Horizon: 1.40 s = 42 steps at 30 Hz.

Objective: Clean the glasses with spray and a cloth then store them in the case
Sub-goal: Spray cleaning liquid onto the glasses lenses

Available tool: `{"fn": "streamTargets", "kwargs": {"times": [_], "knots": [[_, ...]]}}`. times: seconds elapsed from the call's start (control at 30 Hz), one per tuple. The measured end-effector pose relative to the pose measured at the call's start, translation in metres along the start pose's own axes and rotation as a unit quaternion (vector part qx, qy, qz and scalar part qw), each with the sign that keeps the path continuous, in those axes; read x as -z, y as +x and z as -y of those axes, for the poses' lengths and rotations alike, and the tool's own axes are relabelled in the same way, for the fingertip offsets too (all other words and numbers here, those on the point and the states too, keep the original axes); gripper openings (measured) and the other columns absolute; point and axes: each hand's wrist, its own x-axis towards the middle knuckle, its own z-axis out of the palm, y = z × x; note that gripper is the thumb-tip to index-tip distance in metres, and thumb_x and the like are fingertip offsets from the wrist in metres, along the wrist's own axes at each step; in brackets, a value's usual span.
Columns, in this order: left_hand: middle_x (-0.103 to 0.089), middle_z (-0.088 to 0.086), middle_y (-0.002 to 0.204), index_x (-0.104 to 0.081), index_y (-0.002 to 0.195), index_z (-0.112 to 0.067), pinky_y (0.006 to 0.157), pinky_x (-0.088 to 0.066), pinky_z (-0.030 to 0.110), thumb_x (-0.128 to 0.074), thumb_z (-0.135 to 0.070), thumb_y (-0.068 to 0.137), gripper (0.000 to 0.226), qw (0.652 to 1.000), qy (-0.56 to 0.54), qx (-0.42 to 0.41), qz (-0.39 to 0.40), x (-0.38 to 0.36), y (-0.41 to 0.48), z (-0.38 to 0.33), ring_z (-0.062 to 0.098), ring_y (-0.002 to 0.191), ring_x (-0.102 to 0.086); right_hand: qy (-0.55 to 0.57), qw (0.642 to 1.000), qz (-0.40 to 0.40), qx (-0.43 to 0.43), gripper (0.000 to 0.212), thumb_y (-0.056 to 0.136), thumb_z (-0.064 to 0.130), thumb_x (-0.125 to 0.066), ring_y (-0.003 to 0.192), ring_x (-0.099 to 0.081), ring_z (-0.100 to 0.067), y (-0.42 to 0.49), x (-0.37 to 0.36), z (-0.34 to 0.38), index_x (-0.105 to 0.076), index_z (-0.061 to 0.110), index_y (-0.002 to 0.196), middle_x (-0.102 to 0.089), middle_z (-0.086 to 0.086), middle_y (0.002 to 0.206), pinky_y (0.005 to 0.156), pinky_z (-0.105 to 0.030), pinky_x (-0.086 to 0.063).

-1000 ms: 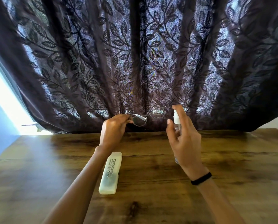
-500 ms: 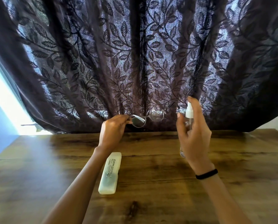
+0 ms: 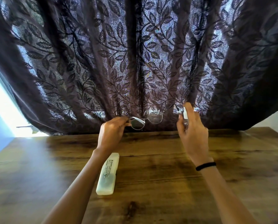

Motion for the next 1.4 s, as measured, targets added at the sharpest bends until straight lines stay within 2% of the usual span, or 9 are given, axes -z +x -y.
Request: {"fn": "streamTargets", "kwargs": {"times": [0.2,0.33,0.47,0.63,0.77,0.87,1.07,1.23,1.4], "knots": [[-0.073,0.009,0.088,-0.071,0.092,-0.002,0.073,-0.044,0.012,-0.07,0.005,0.075,0.019,1.0,0.012,0.011,0.0,0.001,-0.002,0.0,0.016,0.075,-0.067,0.043,0.997,-0.062,-0.008,0.047,0.094,0.019,-0.051,0.05,-0.054,-0.019,-0.001,-0.002,-0.005,-0.034,0.015,0.138,-0.06,-0.014,0.098,0.041,-0.031,-0.047],[-0.072,0.01,0.084,-0.071,0.091,-0.001,0.075,-0.041,0.007,-0.07,0.009,0.072,0.022,1.0,0.002,0.009,-0.017,0.0,-0.003,-0.001,0.008,0.076,-0.061,0.118,0.989,-0.067,-0.063,0.055,0.093,0.032,-0.05,0.051,-0.049,-0.002,-0.019,-0.011,-0.018,-0.025,0.022,0.14,-0.062,-0.007,0.093,0.047,-0.012,-0.04],[-0.072,0.008,0.083,-0.071,0.089,-0.003,0.072,-0.043,0.008,-0.069,0.009,0.073,0.02,1.0,-0.009,0.021,-0.017,-0.001,-0.006,-0.001,0.001,0.072,-0.058,0.168,0.977,-0.024,-0.129,0.065,0.087,0.041,-0.052,0.06,-0.054,-0.006,-0.052,-0.025,-0.035,-0.019,0.023,0.141,-0.059,-0.008,0.087,0.051,-0.012,-0.044],[-0.071,0.006,0.081,-0.071,0.088,-0.005,0.069,-0.045,0.011,-0.066,0.009,0.075,0.02,0.999,-0.024,0.046,-0.012,-0.005,-0.01,-0.003,0.01,0.069,-0.063,0.209,0.958,0.07,-0.185,0.068,0.084,0.043,-0.049,0.096,-0.061,-0.016,-0.086,-0.036,-0.051,-0.02,0.02,0.141,-0.049,-0.02,0.125,0.08,-0.035,-0.054],[-0.071,0.007,0.081,-0.071,0.089,-0.004,0.074,-0.04,0.001,-0.066,0.011,0.073,0.022,0.998,-0.02,0.051,-0.014,-0.008,-0.012,-0.003,0.003,0.071,-0.057,0.175,0.958,0.079,-0.215,0.049,0.083,0.036,-0.052,0.085,-0.06,-0.013,-0.103,-0.038,-0.054,-0.031,0.023,0.126,-0.052,-0.01,0.108,0.073,-0.034,-0.056],[-0.072,0.007,0.084,-0.071,0.09,-0.003,0.076,-0.041,0.003,-0.066,0.011,0.074,0.022,0.998,-0.025,0.054,-0.011,-0.009,-0.012,-0.003,0.005,0.075,-0.061,0.169,0.954,0.081,-0.234,0.034,0.084,0.038,-0.049,0.078,-0.057,-0.027,-0.109,-0.036,-0.051,-0.029,0.03,0.11,-0.049,-0.014,0.095,0.066,-0.051,-0.054],[-0.072,0.009,0.085,-0.071,0.09,-0.001,0.074,-0.044,0.008,-0.066,0.01,0.075,0.02,0.998,-0.02,0.066,-0.007,-0.009,-0.013,-0.004,0.015,0.075,-0.067,0.172,0.955,0.049,-0.238,0.035,0.084,0.043,-0.048,0.081,-0.057,-0.031,-0.113,-0.033,-0.043,-0.032,0.023,0.108,-0.048,-0.014,0.098,0.068,-0.052,-0.053],[-0.072,0.011,0.08,-0.071,0.086,0.003,0.076,-0.038,-0.002,-0.067,0.014,0.071,0.019,0.998,-0.031,0.059,-0.023,-0.005,-0.013,-0.007,-0.002,0.073,-0.056,0.205,0.961,-0.04,-0.183,0.046,0.091,0.043,-0.044,0.1,-0.047,-0.01,-0.099,-0.016,-0.036,-0.039,0.015,0.127,-0.04,0.002,0.113,0.083,-0.024,-0.043],[-0.072,0.009,0.083,-0.072,0.087,-0.001,0.071,-0.05,0.02,-0.068,0.006,0.074,0.015,0.995,-0.054,0.082,-0.037,-0.005,-0.013,-0.007,0.014,0.073,-0.065,0.133,0.986,-0.058,-0.079,0.036,0.093,0.037,-0.042,0.097,-0.049,-0.017,-0.053,0.008,-0.031,-0.061,0.011,0.107,-0.057,0.002,0.1,0.086,-0.009,-0.033]]}}
